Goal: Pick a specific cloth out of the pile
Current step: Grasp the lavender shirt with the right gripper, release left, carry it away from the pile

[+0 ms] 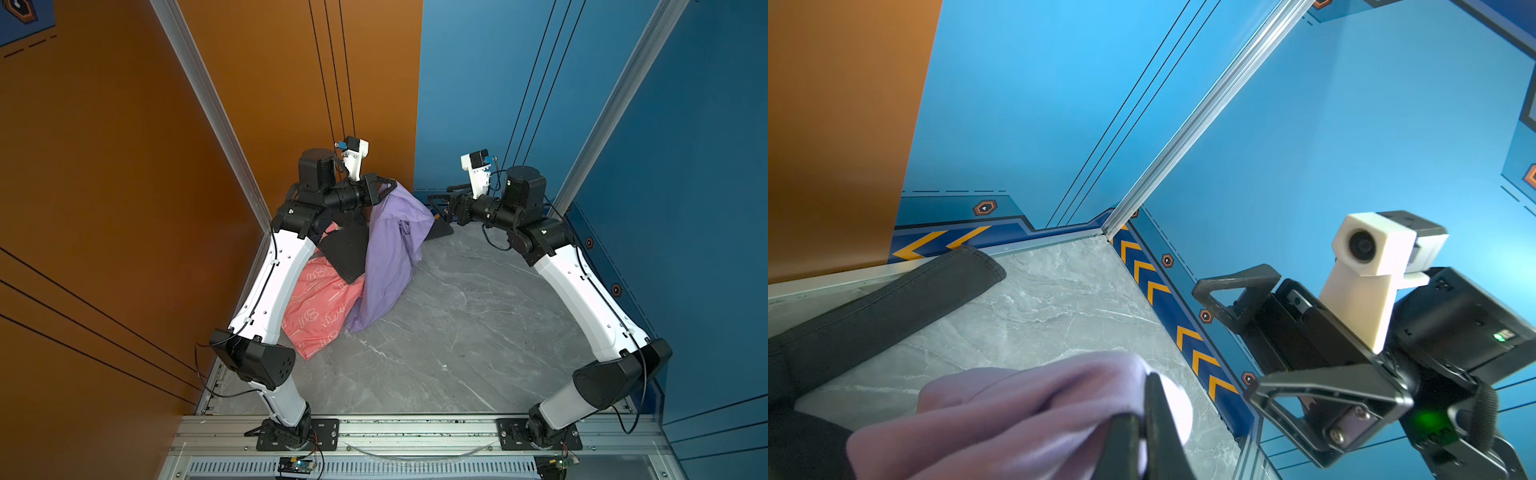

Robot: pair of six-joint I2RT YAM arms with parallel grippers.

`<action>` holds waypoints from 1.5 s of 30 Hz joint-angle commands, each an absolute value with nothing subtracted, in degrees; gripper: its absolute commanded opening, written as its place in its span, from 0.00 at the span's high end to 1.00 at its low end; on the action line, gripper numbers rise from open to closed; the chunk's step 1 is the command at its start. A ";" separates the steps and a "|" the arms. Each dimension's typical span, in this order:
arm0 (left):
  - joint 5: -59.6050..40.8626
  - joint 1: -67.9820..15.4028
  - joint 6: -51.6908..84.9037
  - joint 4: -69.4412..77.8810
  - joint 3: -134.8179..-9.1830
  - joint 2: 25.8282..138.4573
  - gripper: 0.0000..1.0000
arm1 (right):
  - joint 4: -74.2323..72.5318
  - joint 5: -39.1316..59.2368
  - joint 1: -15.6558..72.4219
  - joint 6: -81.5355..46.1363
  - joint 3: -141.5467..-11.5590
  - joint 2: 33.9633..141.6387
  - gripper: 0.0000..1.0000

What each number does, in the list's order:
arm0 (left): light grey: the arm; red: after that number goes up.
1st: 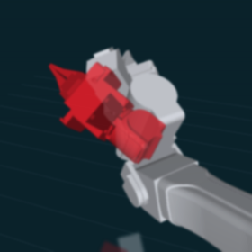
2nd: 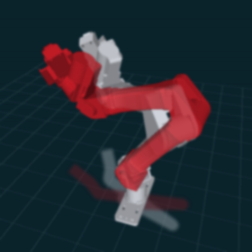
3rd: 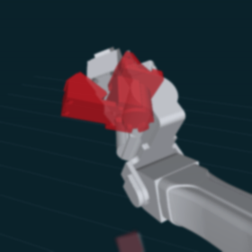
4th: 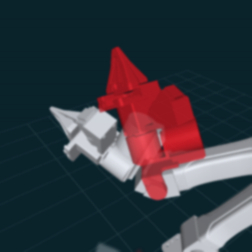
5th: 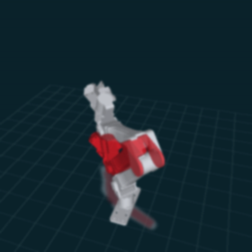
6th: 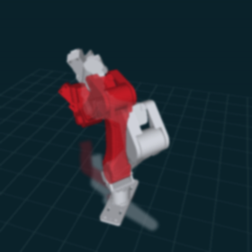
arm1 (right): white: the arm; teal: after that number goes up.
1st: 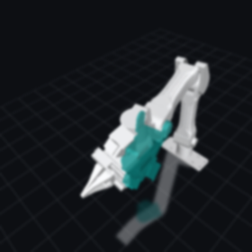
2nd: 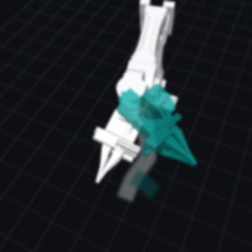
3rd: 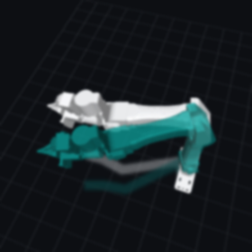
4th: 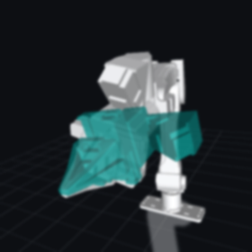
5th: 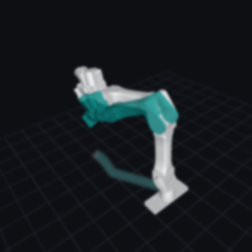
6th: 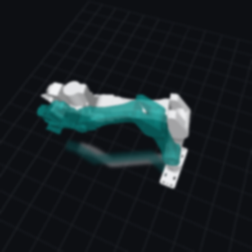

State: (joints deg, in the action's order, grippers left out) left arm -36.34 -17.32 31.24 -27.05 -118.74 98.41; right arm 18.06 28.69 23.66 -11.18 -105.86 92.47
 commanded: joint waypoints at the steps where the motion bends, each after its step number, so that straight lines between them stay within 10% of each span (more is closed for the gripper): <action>1: -38.36 -17.84 29.87 -26.80 -121.11 98.86 1.00 | 18.75 30.99 25.38 -11.78 -110.17 95.52 0.24; 10: -39.59 -18.01 30.67 -26.80 -121.77 99.32 1.00 | 19.27 33.52 28.85 -12.26 -116.42 102.55 0.41; 20: -39.25 -17.94 30.81 -26.81 -122.08 99.58 1.00 | 19.37 35.07 30.08 -13.10 -122.76 108.19 0.99; 32: -34.02 -15.53 27.74 -29.05 -119.26 96.65 0.49 | 19.95 28.99 26.80 -10.71 -122.78 105.54 1.00; 45: -32.41 -13.73 25.47 -29.09 -116.53 94.24 0.27 | 20.93 23.87 17.04 -8.26 -120.50 99.74 1.00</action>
